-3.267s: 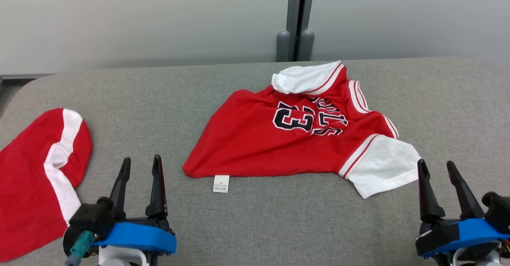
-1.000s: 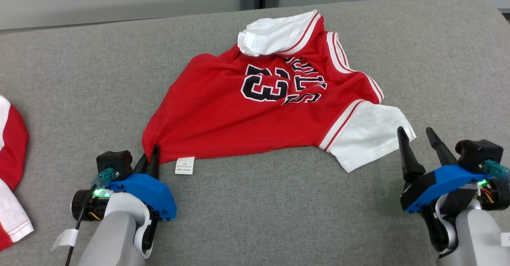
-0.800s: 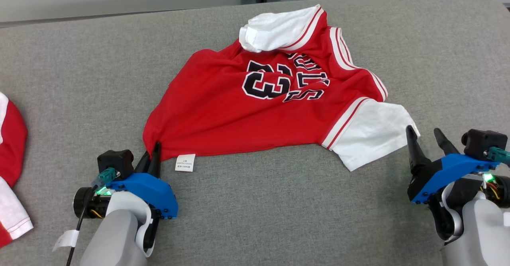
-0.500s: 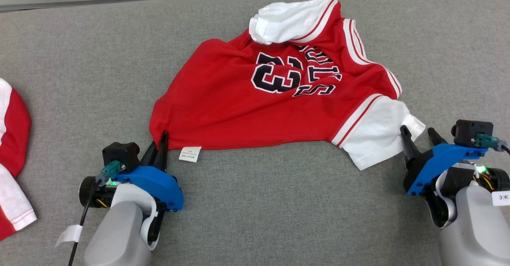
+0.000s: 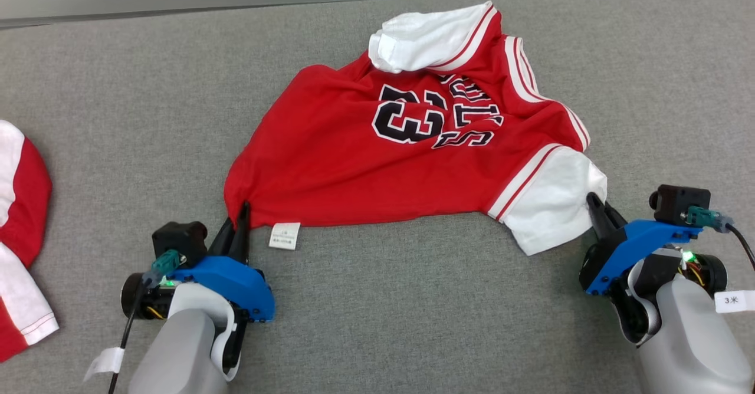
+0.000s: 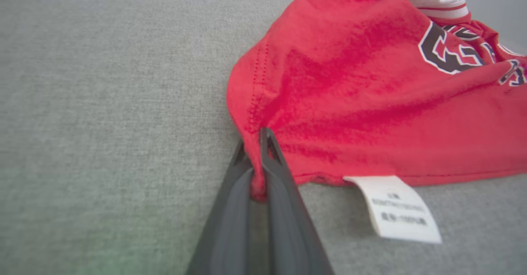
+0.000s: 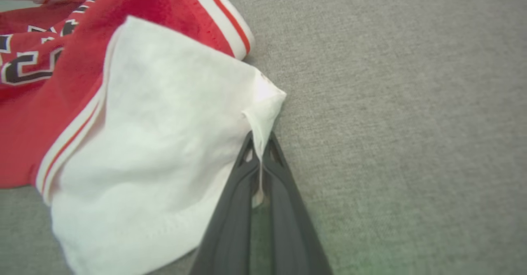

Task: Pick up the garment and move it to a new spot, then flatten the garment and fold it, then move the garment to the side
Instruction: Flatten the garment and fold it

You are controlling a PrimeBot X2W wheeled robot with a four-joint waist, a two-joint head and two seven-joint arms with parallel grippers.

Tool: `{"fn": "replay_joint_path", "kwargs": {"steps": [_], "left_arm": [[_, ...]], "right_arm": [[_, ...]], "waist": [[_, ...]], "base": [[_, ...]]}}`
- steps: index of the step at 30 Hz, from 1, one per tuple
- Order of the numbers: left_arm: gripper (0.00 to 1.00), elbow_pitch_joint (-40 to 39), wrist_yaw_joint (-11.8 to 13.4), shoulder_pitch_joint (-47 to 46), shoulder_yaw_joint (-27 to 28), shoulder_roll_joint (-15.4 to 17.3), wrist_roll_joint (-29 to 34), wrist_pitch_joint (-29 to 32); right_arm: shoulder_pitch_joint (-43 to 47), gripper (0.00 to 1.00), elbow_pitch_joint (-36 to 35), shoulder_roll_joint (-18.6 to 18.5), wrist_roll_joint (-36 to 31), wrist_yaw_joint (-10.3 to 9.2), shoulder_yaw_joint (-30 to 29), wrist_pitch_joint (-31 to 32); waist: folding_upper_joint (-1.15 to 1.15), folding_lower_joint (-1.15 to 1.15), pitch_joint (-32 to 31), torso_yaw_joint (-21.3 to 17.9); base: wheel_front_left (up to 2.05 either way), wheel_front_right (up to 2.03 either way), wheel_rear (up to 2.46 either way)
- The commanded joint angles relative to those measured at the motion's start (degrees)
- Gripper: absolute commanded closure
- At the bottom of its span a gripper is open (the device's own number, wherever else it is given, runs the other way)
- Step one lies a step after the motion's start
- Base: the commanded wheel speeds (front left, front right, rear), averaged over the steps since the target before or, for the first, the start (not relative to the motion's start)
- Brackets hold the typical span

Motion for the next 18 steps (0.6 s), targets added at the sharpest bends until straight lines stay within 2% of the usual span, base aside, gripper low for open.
{"fn": "replay_joint_path", "kwargs": {"steps": [1, 9, 14, 18], "left_arm": [[1.00, 0.6, -0.2, 1.8, -0.2, -0.1, -0.5, -0.1], [1.00, -6.5, -0.4, 4.8, 2.3, 0.3, -3.7, -2.9], [1.00, -15.6, -0.8, 7.9, 3.7, 0.5, -8.5, -3.0], [1.00, -25.5, -0.9, 10.5, 3.7, 1.3, -13.3, -0.1]], "right_arm": [[1.6, 1.00, -0.8, -0.5, 0.9, 0.07, 0.3, -0.8], [6.0, 1.00, -12.0, -2.5, 3.8, 0.06, -0.1, -2.9], [10.9, 1.00, -24.2, -2.2, 5.0, 0.06, -2.5, -0.6], [14.5, 1.00, -35.4, -1.1, 4.9, 0.06, -4.7, 2.6]], "waist": [[-0.01, -0.02, -1.0, -0.5], [-0.01, -0.02, -6.1, -1.3], [-0.01, -0.02, -9.5, -1.4], [-0.01, -0.02, -11.4, -1.1]], "base": [[0.00, 0.00, 0.00], [0.00, 0.00, 0.00], [0.00, 0.00, 0.00], [0.00, 0.00, 0.00]]}}
